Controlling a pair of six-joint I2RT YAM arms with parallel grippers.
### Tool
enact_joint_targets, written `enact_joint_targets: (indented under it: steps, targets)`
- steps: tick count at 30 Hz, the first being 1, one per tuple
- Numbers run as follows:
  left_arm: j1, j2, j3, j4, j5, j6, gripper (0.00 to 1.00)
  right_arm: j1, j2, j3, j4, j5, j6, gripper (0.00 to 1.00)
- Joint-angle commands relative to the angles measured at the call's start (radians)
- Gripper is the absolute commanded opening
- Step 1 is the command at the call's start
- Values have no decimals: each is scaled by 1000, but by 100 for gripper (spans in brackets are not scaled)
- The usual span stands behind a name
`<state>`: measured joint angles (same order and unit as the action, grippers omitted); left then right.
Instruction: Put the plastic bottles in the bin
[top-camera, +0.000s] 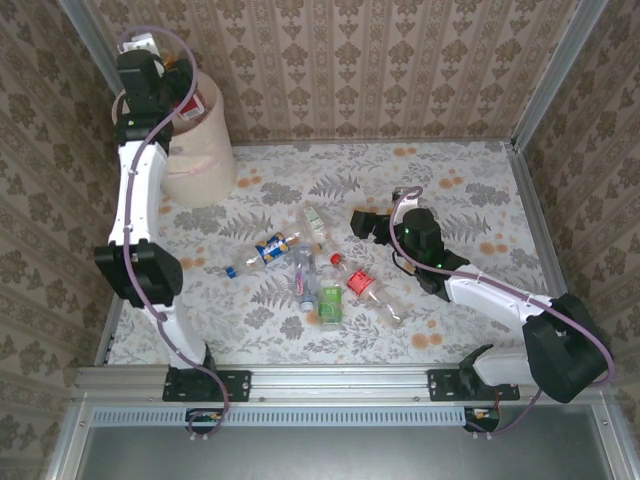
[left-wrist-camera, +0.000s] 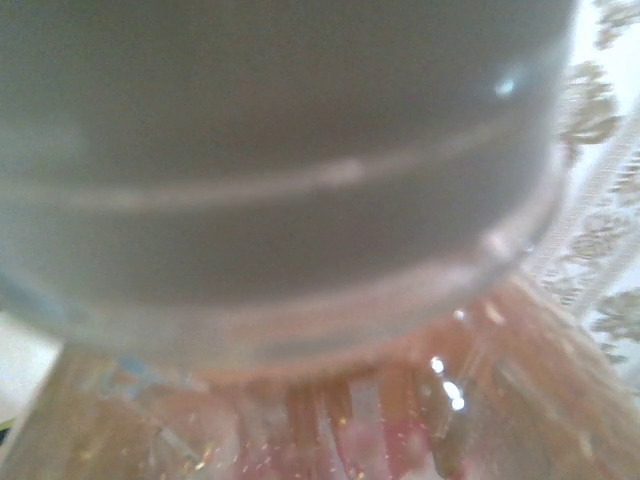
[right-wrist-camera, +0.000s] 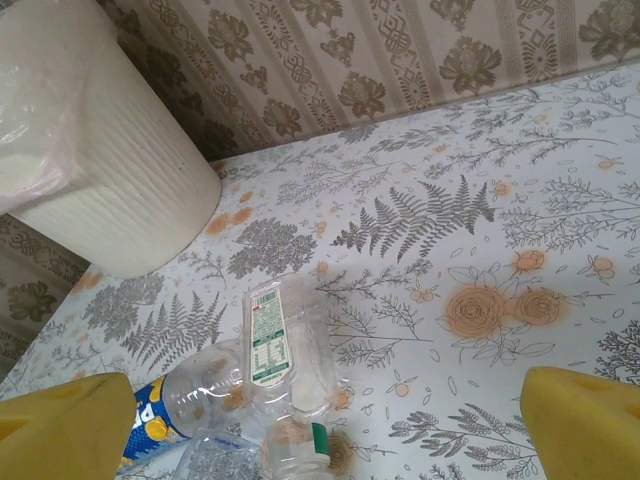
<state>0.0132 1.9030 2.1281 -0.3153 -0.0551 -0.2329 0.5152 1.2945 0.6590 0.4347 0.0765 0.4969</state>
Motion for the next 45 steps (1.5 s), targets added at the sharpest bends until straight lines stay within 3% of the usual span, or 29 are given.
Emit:
enact_joint_targets:
  steps: [1, 10, 15, 29, 37, 45]
  targets:
    - [35, 35, 51, -13, -63, 91, 65, -2, -37, 17, -28, 33, -14, 100]
    - [88, 146, 103, -59, -198, 193, 67, -2, -61, 22, -95, 44, -36, 100]
    - [93, 237, 195, -151, -320, 166, 73, -2, -60, 20, -93, 38, -42, 100]
    - [106, 306, 285, -204, -359, 100, 83, -4, -97, -15, -92, 57, -60, 100]
    - [108, 288, 318, -243, -266, 44, 88, -7, -106, -23, -98, 58, -64, 100]
    - [106, 185, 324, -258, -65, -10, 95, -12, -91, -22, -94, 66, -43, 100]
